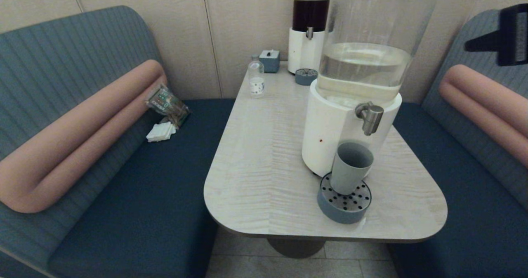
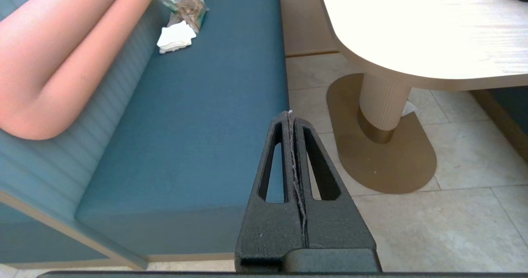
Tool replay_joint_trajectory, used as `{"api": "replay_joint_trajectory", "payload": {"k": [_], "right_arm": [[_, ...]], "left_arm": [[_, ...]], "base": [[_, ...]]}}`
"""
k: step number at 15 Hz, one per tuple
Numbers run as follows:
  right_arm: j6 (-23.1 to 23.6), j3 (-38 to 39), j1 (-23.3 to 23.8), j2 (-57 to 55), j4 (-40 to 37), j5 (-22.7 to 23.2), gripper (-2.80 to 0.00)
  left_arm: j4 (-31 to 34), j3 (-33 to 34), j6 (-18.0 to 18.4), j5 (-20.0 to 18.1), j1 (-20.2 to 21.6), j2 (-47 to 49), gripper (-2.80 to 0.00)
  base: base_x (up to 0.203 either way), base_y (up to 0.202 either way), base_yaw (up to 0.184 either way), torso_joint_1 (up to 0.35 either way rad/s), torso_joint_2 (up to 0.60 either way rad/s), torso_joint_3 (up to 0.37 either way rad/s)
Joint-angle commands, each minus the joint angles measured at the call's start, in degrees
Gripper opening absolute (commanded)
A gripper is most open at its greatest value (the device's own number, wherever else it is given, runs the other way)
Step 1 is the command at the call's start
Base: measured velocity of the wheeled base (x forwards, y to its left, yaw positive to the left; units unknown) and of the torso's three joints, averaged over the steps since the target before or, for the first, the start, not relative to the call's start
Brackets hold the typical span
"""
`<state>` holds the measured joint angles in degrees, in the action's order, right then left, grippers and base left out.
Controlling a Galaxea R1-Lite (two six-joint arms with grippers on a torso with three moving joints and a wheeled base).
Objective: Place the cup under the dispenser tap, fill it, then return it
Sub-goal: Place the cup next to the water dispenser
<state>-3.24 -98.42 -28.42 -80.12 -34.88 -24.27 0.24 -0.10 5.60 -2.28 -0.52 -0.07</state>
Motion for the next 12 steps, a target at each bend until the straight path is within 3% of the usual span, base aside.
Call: {"api": "replay_joint_trajectory", "payload": {"k": [1, 3, 5, 12], "right_arm": [[0.52, 7.08, 8.29, 15.82, 0.51, 1.7, -2.8], [0.89, 14.59, 17.35, 28.48, 1.24, 6.26, -2.8], [1.09, 23.29, 21.8, 40.49, 1.91, 9.24, -2.8], [1.95, 55.11, 27.76, 74.14, 4.41, 13.8, -2.8]], "left_arm": [[0.02, 0.01, 0.03, -0.01, 0.0, -0.01, -2.8], [0.02, 0.01, 0.03, -0.01, -0.06, -0.01, -2.8], [0.02, 0.01, 0.03, -0.01, 0.0, -0.01, -2.8], [0.02, 0.01, 0.03, -0.01, 0.0, 0.02, -2.8]], "base": [[0.0, 0.0, 0.0, 0.0, 0.0, 0.0], [0.0, 0.0, 0.0, 0.0, 0.0, 0.0], [0.0, 0.0, 0.0, 0.0, 0.0, 0.0], [0.0, 0.0, 0.0, 0.0, 0.0, 0.0]]}}
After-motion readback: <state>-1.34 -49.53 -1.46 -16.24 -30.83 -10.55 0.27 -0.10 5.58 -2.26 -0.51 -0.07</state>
